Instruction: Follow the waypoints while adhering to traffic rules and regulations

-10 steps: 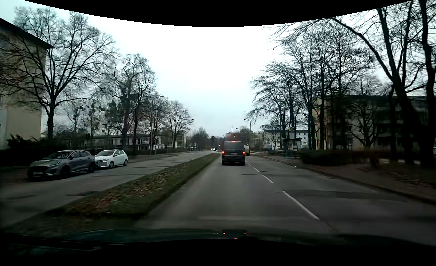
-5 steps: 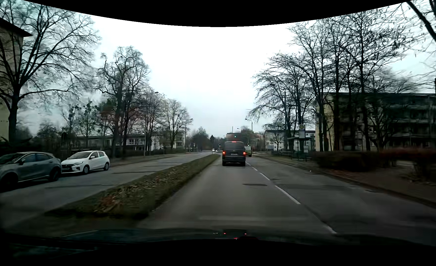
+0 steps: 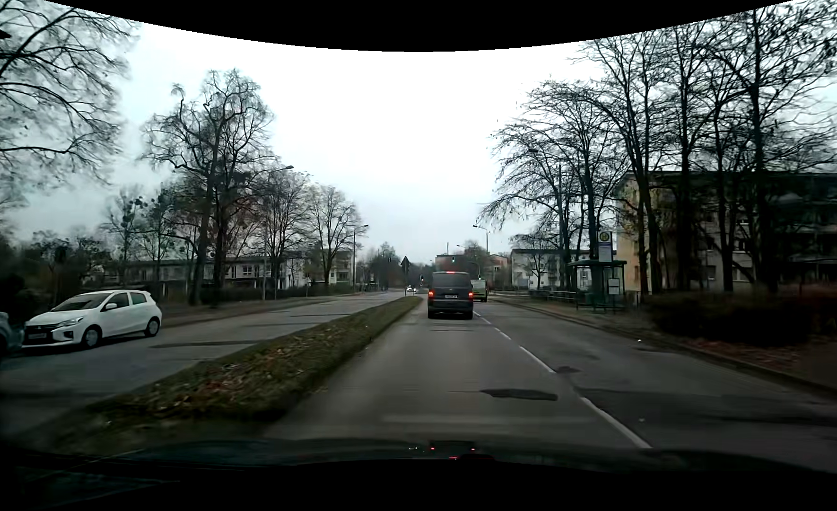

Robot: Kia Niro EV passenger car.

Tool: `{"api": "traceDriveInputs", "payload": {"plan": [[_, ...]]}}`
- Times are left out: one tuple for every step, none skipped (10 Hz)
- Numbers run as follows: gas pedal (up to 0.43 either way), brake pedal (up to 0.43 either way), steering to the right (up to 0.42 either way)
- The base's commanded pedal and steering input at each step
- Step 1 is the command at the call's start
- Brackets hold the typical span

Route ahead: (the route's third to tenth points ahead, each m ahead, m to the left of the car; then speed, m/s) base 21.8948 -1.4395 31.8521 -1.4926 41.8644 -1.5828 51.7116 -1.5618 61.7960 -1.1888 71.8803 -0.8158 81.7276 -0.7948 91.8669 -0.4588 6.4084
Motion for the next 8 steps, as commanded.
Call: {"api": "traceDriveInputs", "payload": {"plan": [[0.157, 0.0, -0.003], [0.177, 0.0, -0.003], [0.189, 0.0, -0.003], [0.197, 0.0, -0.003], [0.197, 0.0, -0.003], [0.197, 0.0, -0.003], [0.197, 0.0, -0.003], [0.197, 0.0, -0.002]]}}
